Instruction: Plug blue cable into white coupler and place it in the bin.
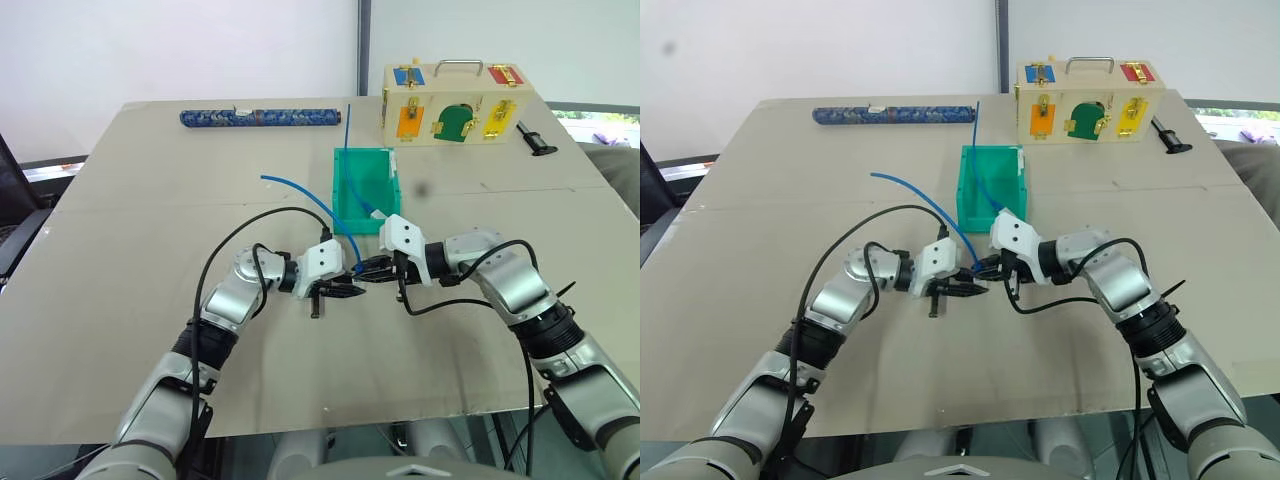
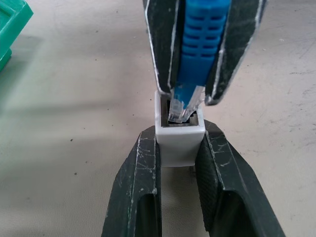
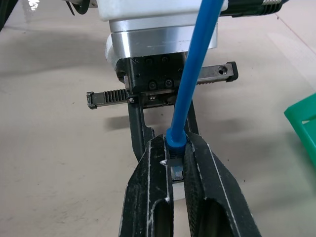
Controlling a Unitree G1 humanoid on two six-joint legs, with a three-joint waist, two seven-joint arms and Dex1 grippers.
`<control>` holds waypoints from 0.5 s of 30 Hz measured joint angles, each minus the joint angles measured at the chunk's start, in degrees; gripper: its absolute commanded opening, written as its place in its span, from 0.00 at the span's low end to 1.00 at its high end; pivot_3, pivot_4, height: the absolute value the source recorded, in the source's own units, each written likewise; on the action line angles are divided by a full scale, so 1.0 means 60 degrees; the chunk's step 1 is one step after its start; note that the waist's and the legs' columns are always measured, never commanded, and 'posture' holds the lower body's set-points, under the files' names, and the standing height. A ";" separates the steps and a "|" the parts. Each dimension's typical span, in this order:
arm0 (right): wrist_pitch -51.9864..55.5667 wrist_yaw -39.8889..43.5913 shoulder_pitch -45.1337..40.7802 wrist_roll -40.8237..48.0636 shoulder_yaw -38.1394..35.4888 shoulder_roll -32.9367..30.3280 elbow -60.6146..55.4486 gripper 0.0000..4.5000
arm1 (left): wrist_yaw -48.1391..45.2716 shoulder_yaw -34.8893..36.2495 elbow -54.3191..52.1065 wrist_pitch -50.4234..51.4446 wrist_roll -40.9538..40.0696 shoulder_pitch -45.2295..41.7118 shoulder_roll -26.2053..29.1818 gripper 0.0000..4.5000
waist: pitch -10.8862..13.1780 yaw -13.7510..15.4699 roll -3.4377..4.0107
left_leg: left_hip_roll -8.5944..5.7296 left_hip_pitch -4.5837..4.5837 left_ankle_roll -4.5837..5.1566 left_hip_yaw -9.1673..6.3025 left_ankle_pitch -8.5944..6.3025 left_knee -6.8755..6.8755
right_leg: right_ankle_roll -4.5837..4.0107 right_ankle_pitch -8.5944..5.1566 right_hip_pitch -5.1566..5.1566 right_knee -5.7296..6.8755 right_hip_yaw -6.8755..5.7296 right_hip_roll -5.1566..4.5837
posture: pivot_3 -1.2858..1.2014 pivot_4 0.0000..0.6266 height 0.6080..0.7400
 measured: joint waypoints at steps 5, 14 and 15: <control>-0.0309 0.0586 -0.0121 -0.0087 0.0028 0.0011 0.0475 0.00 | -0.0085 -0.0057 -0.0179 0.0008 0.0007 0.0098 0.0022 0.08 | 0.0000 0.0027 0.0000 | 0.0000 0.0020 0.0000 0.0001 0.0000 -0.0006 | -0.0012 -0.0008 0.0013 0.0011 0.0001 0.0001 | 0.52 0.24 1.00; -0.0723 0.1337 -0.0601 -0.0109 -0.0016 0.0327 0.1554 0.00 | -0.0166 -0.0023 -0.0261 0.0210 -0.0005 0.0109 0.0043 0.08 | -0.0001 0.0020 0.0000 | -0.0001 0.0026 0.0000 0.0002 0.0000 -0.0009 | -0.0012 -0.0008 0.0013 0.0012 0.0006 0.0001 | 0.52 0.24 1.00; -0.0765 0.1383 -0.0620 -0.0119 -0.0019 0.0346 0.1623 0.00 | -0.0166 -0.0023 -0.0268 0.0229 -0.0004 0.0109 0.0047 0.08 | -0.0001 0.0019 0.0000 | -0.0001 0.0027 0.0000 0.0002 0.0000 -0.0009 | -0.0012 -0.0008 0.0014 0.0013 0.0006 0.0001 | 0.52 0.24 1.00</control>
